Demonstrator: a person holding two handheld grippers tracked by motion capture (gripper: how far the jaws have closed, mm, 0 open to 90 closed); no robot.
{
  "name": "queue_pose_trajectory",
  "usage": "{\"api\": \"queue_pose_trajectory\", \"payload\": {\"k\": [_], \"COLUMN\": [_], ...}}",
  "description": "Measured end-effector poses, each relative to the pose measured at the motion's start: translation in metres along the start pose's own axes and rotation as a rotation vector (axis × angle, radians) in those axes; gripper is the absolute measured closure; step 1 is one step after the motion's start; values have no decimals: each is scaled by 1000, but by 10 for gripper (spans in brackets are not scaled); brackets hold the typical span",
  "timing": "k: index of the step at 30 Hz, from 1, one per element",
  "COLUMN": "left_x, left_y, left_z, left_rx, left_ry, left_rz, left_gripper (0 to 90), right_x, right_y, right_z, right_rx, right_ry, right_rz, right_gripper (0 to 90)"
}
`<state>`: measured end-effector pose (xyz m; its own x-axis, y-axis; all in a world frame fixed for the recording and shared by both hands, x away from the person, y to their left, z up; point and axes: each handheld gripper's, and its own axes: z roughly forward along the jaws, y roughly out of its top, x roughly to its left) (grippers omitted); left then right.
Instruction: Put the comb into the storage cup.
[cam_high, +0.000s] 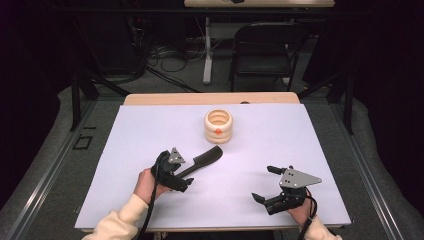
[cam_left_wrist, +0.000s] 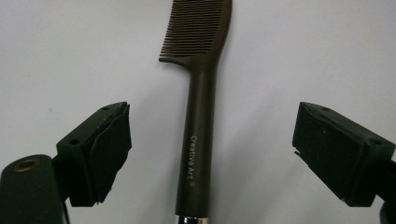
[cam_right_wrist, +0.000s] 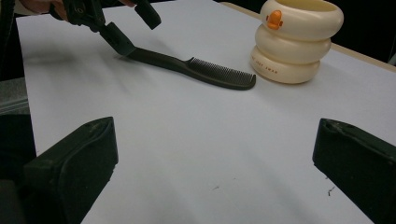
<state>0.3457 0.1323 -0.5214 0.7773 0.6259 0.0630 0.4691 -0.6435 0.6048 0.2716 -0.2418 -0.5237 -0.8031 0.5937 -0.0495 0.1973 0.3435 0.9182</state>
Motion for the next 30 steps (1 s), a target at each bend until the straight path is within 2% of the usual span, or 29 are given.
{"api": "queue_pose_trajectory", "payload": {"k": [11,18,30], "left_x": [8,12,15], "left_y": [8,13,26], "left_z": [10,14,23], "left_rx": [58,71,99], "left_ry": [13,27,28], "left_rz": [-5,-12,-7], "left_gripper": [4,0,0], "right_x": [0,0,0], "right_y": [0,0,0], "right_z": [1,2,2], "right_rx": [4,8,9], "right_ry": [5,7,9], "right_rz": [0,2,4], "right_gripper": [0,0,0]}}
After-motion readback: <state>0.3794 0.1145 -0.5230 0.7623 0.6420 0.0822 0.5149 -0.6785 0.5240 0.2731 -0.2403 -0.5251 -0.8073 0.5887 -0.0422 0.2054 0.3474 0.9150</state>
